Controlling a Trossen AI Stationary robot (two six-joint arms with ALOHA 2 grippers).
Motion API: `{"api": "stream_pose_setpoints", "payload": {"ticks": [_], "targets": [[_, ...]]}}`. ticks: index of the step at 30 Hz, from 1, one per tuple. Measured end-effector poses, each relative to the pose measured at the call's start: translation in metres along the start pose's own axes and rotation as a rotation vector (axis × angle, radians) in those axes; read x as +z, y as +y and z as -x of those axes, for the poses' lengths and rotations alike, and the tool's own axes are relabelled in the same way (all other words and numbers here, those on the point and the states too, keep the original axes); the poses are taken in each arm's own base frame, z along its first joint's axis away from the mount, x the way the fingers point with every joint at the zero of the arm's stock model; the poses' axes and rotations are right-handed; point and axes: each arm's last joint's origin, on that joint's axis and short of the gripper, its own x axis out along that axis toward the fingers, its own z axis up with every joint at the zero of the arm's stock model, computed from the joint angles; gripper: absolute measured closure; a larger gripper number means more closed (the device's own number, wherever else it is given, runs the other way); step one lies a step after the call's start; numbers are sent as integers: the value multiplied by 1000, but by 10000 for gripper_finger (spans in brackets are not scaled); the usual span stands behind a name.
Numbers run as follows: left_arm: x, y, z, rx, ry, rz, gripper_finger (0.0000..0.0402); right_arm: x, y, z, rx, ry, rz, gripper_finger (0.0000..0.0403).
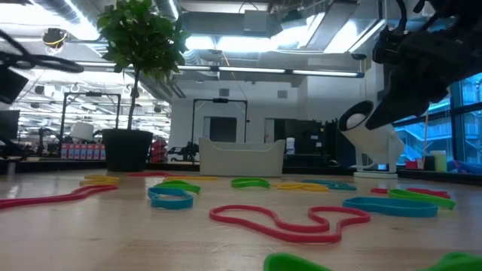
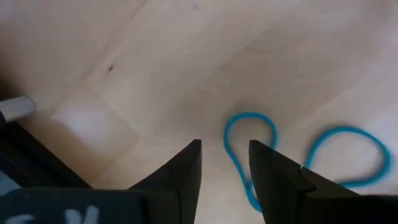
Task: Pick and place rubber bands into bin
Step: Put the blue rubber band into the gray bin
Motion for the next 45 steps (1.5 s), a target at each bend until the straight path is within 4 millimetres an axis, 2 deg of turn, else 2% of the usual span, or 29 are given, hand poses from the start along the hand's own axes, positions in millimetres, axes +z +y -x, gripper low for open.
{"api": "stream_pose_setpoints", "payload": {"ticks": [7, 12, 13, 17, 25, 29, 36, 42, 45], "targets": [[-2, -8, -17, 68, -15, -53, 301, 2, 1, 0, 5, -23, -9, 397], [-2, -10, -18, 45, -30, -26, 384, 2, 2, 0, 8, -28, -12, 397], [-2, -9, -16, 38, -39, -9, 390, 3, 2, 0, 9, -28, -12, 396], [0, -9, 2, 36, -95, 9, 399, 3, 2, 0, 10, -30, -11, 396], [18, -22, 60, -31, -272, -108, 400, 3, 2, 0, 11, -30, -11, 396], [43, -30, 83, -36, -356, -208, 400, 3, 2, 0, 12, -30, -11, 396], [106, -37, 121, -26, -512, -366, 400, 3, 2, 0, 12, -30, -11, 396], [176, -41, 143, -40, -691, -518, 400, 3, 2, 0, 12, -30, -11, 396], [215, -36, 148, -4, -767, -565, 400, 3, 2, 0, 12, -30, -11, 396]]}}
